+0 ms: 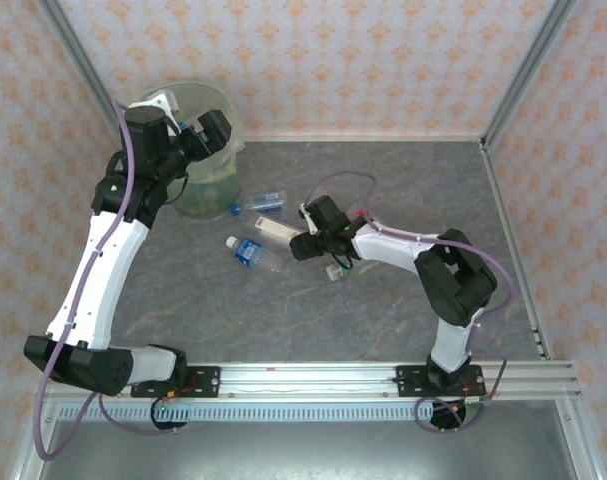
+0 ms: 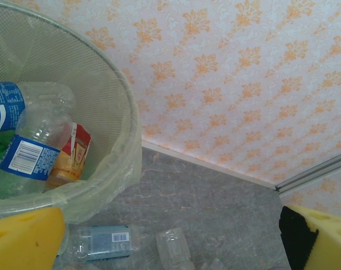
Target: Put the plastic bottles in the bin
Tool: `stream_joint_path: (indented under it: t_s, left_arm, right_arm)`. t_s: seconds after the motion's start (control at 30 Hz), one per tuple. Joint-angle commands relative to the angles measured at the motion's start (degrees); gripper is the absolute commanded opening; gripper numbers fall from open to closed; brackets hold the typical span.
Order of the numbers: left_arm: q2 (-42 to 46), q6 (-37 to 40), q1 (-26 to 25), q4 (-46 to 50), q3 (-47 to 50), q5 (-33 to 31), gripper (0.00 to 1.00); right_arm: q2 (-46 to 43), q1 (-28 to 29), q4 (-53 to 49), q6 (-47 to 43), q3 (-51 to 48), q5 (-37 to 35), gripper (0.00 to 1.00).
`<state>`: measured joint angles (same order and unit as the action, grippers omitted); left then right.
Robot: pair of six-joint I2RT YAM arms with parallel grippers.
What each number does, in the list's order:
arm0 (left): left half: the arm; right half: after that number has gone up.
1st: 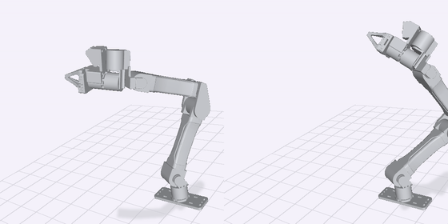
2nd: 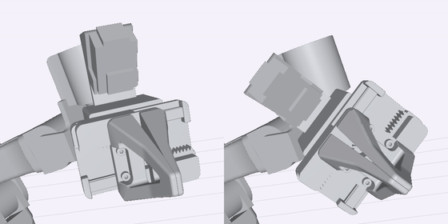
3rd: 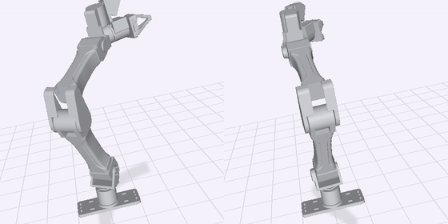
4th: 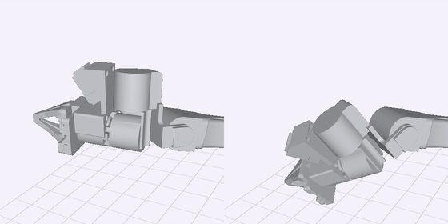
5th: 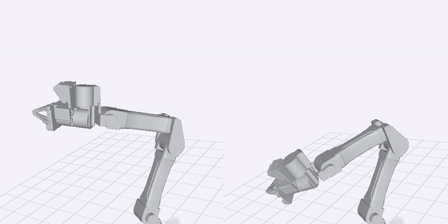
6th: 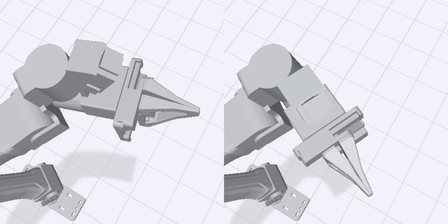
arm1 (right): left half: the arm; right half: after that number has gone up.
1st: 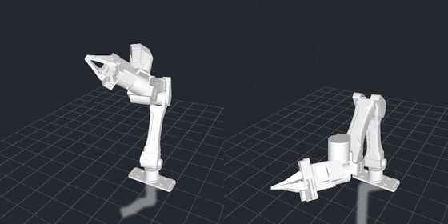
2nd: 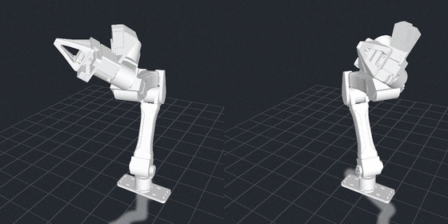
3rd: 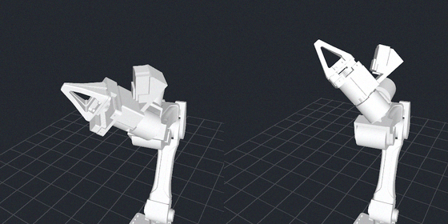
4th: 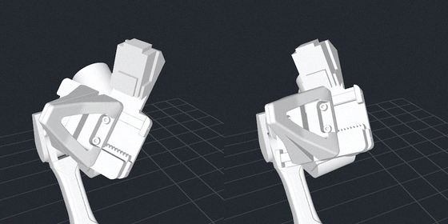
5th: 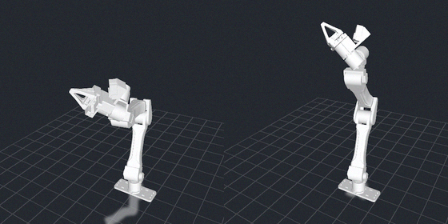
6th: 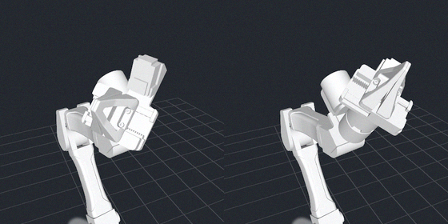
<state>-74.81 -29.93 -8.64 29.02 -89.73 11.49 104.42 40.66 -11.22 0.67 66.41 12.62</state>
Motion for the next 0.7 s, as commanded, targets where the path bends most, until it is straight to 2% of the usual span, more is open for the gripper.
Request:
stream_joint_path:
  t_s: [0.0, 0.67]
  left_arm:
    - [0.1, 0.44, -0.15, 0.51, -1.86, -0.94, 0.99]
    - [-0.29, 0.31, -0.15, 0.29, -1.37, -1.18, 0.99]
  right_arm:
    - [2.46, -0.41, -0.99, -1.51, 1.47, -0.38, 0.75]
    - [2.54, 1.35, -2.55, -2.8, 4.29, 2.93, 0.79]
